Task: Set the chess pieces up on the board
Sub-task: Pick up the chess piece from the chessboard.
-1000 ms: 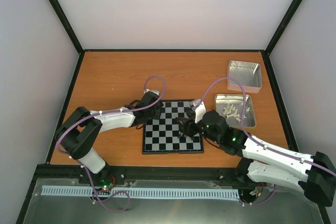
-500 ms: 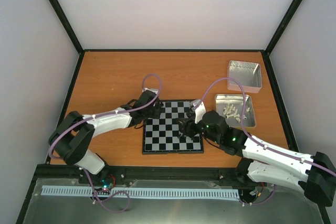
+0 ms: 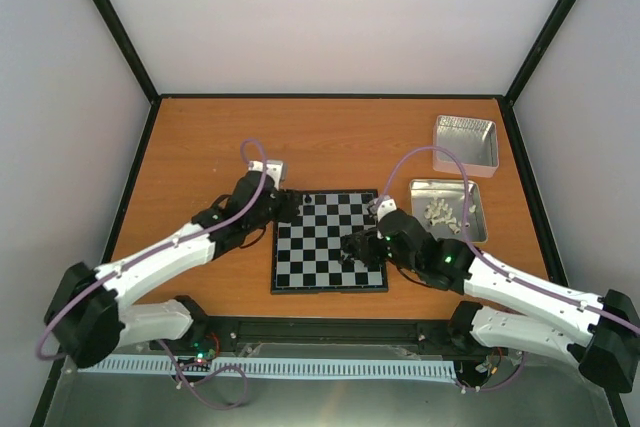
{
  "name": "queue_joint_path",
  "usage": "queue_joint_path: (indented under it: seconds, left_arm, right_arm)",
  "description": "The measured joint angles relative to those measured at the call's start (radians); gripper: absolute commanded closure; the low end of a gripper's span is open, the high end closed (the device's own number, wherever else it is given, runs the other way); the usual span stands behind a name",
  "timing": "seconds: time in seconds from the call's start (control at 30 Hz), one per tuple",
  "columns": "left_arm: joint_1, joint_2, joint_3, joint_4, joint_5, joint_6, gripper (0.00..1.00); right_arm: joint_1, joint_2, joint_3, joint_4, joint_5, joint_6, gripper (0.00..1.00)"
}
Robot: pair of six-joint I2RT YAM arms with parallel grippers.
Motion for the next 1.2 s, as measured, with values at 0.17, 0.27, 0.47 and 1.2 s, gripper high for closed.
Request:
queue_joint_path:
  seconds: [0.17,0.27,0.47,1.2]
  left_arm:
    - [0.0,-0.163,-0.074,0.013,-0.033,-0.005,0.46]
    - [0.0,-0.246,-0.104,0.018,-0.059,-0.005,0.43]
    - [0.0,-0.352,-0.125,0.031,-0.093,-0.003,0.39]
    - [0.0,-0.358,-0.154,0.048,-0.079,-0.004,0.38]
  right_arm:
    - [0.0,0.083,0.077,-0.202,-0.008,0.072,0.57]
    - [0.0,0.12,0.075,-0.283,-0.031,0.095,0.55]
    - [0.0,0.18,0.073,-0.334,-0.083,0.107,0.52]
    - [-0.003,0.49,0.141,-0.293,-0.076,0.028,0.59]
